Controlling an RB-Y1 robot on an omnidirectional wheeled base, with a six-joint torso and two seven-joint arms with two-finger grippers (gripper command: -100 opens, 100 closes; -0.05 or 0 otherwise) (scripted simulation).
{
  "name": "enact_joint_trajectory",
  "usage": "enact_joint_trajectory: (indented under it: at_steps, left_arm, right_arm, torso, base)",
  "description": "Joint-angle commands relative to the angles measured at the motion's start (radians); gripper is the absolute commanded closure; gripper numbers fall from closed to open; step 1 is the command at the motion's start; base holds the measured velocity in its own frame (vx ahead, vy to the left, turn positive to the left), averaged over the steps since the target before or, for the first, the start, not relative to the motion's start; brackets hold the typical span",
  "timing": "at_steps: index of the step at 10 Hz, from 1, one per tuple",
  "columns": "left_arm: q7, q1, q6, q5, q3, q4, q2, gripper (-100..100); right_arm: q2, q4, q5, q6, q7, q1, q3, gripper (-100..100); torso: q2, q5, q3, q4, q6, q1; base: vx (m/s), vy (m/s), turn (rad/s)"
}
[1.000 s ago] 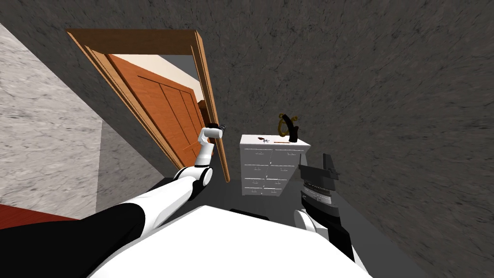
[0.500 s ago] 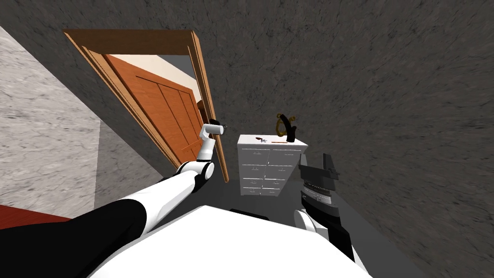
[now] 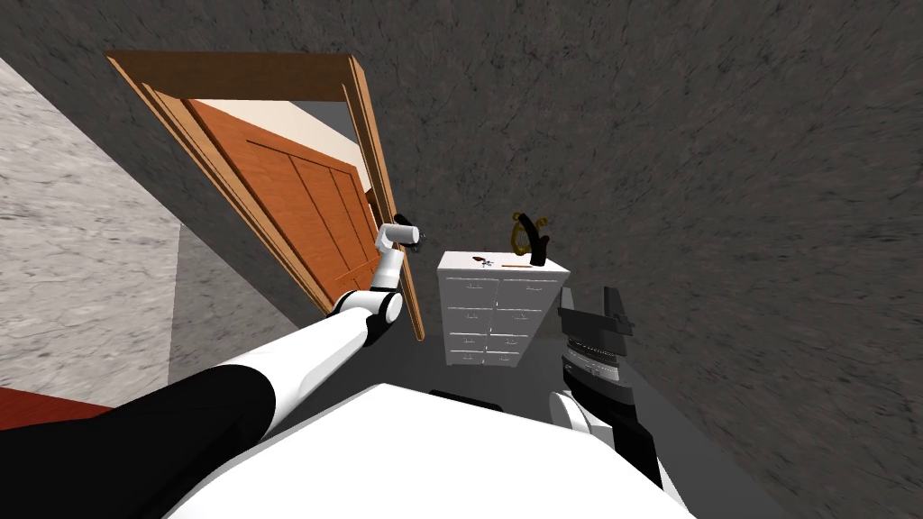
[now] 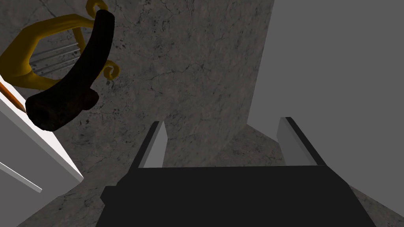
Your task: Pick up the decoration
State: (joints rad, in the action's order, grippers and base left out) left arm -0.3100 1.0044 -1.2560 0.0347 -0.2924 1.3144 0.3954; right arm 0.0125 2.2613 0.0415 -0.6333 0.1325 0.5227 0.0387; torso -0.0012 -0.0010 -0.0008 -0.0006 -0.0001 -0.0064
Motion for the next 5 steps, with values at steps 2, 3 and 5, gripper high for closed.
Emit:
enact_joint_trajectory:
  at_steps: [2, 3, 5]
  left_arm:
    - [0.0, 0.07, -0.08, 0.008, 0.0, -0.079, 0.011, -100]
    - [0.0, 0.07, -0.09, 0.008, 0.0, -0.086, 0.011, -100]
    - [0.001, 0.124, -0.154, 0.016, 0.001, -0.15, 0.02, -100]
  right_arm:
    - [0.0, 0.0, 0.0, 0.0, 0.0, 0.0, 0.0, 0]
    - [0.0, 0.0, 0.0, 0.0, 0.0, 0.0, 0.0, 0]
    - [0.0, 0.0, 0.0, 0.0, 0.0, 0.0, 0.0, 0]
  torso:
    - [-0.001, -0.001, 0.0, 0.0, 0.0, -0.003]
    - [-0.001, -0.001, -0.001, 0.0, 0.0, -0.002]
    - [-0.001, 0.0, 0.0, 0.0, 0.0, 0.001]
  base:
    - [0.036, -0.114, 0.0]
    - [0.02, -0.046, 0.0]
    - [0.031, -0.084, -0.005]
